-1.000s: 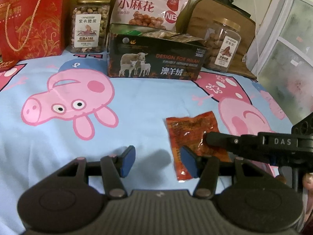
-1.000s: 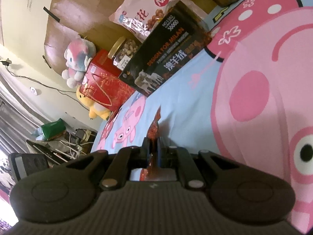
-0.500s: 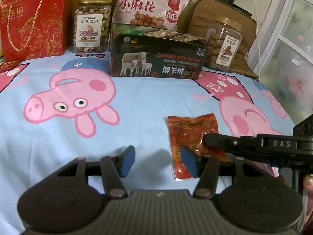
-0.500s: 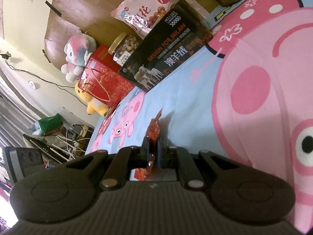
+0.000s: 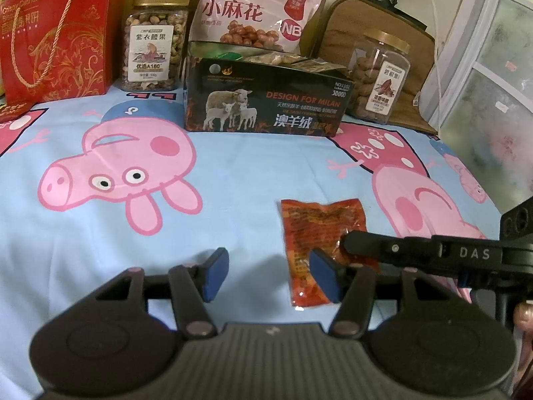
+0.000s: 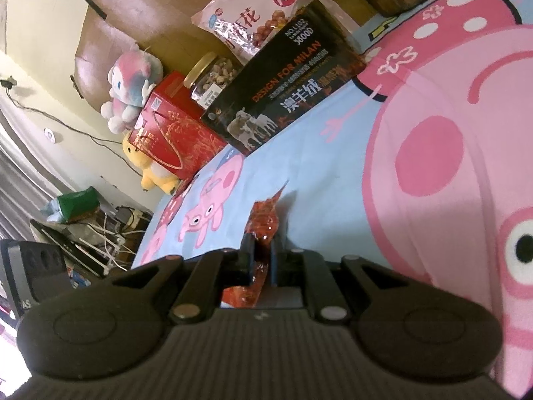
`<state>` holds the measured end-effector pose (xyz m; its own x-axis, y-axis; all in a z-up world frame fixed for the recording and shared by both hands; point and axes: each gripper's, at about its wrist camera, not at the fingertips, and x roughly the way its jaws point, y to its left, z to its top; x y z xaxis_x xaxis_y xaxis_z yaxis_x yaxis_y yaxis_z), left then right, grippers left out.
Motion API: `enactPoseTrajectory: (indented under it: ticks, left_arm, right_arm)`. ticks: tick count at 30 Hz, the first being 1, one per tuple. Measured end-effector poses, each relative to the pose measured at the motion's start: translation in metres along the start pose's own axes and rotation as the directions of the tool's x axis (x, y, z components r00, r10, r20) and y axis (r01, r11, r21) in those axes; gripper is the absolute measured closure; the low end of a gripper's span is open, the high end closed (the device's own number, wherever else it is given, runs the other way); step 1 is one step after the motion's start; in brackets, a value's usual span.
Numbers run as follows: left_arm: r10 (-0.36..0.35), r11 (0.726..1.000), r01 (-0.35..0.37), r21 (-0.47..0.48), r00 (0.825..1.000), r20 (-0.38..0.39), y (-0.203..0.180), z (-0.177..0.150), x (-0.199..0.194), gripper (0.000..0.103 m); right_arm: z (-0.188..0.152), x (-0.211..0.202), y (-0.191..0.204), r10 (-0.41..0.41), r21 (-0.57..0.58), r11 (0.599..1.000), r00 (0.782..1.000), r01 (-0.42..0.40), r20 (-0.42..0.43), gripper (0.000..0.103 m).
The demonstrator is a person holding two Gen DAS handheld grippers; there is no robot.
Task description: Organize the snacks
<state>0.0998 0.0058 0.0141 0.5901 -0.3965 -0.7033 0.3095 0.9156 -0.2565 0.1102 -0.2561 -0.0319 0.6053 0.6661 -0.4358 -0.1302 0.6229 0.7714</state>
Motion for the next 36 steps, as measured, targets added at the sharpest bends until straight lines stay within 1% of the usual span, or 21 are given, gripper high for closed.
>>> enactPoseTrajectory:
  ticks: [8, 13, 18, 24, 28, 31, 33, 35, 36]
  left_arm:
    - [-0.020, 1.000, 0.020, -0.017, 1.000, 0.004, 0.005, 0.000, 0.000, 0.047]
    - [-0.040, 0.999, 0.041, -0.034, 0.999, 0.010, 0.007, -0.001, 0.000, 0.044]
    - [-0.048, 0.998, 0.048, -0.035, 0.999, 0.018, 0.007, -0.004, -0.002, 0.043]
    - [-0.089, 0.993, 0.091, -0.072, 0.996, 0.028, 0.014, -0.006, -0.005, 0.038]
    - [-0.101, 0.991, 0.104, -0.079, 0.994, 0.036, 0.017, -0.009, -0.007, 0.038]
    - [-0.109, 0.989, 0.112, -0.094, 0.993, 0.041, 0.023, -0.011, -0.011, 0.038]
    - [-0.113, 0.986, 0.119, -0.113, 0.992, 0.057, 0.031, -0.011, -0.017, 0.038]
    - [-0.124, 0.979, 0.135, -0.150, 0.989, 0.083, 0.043, -0.012, -0.026, 0.037]
    - [-0.129, 0.975, 0.143, -0.168, 0.987, 0.091, 0.048, -0.013, -0.030, 0.037]
  right_arm:
    - [-0.001, 0.001, 0.001, -0.006, -0.009, 1.000, 1.000, 0.006, 0.000, 0.089]
    - [-0.001, 0.002, 0.003, -0.015, -0.023, 1.000, 1.000, 0.015, 0.003, 0.088]
    - [-0.002, 0.003, 0.007, -0.028, -0.049, 0.998, 1.000, 0.028, 0.005, 0.088]
    - [-0.005, 0.003, 0.013, -0.048, -0.093, 0.994, 0.999, 0.049, 0.012, 0.088]
    - [-0.006, 0.004, 0.017, -0.056, -0.125, 0.991, 0.998, 0.056, 0.008, 0.088]
    - [-0.008, 0.003, 0.024, -0.066, -0.168, 0.983, 0.998, 0.068, 0.016, 0.090]
    - [-0.007, -0.003, 0.032, -0.079, -0.218, 0.972, 0.996, 0.087, 0.046, 0.090]
    - [-0.007, -0.010, 0.044, -0.098, -0.293, 0.948, 0.991, 0.122, 0.095, 0.091]
    - [-0.007, -0.014, 0.052, -0.110, -0.344, 0.927, 0.986, 0.147, 0.126, 0.093]
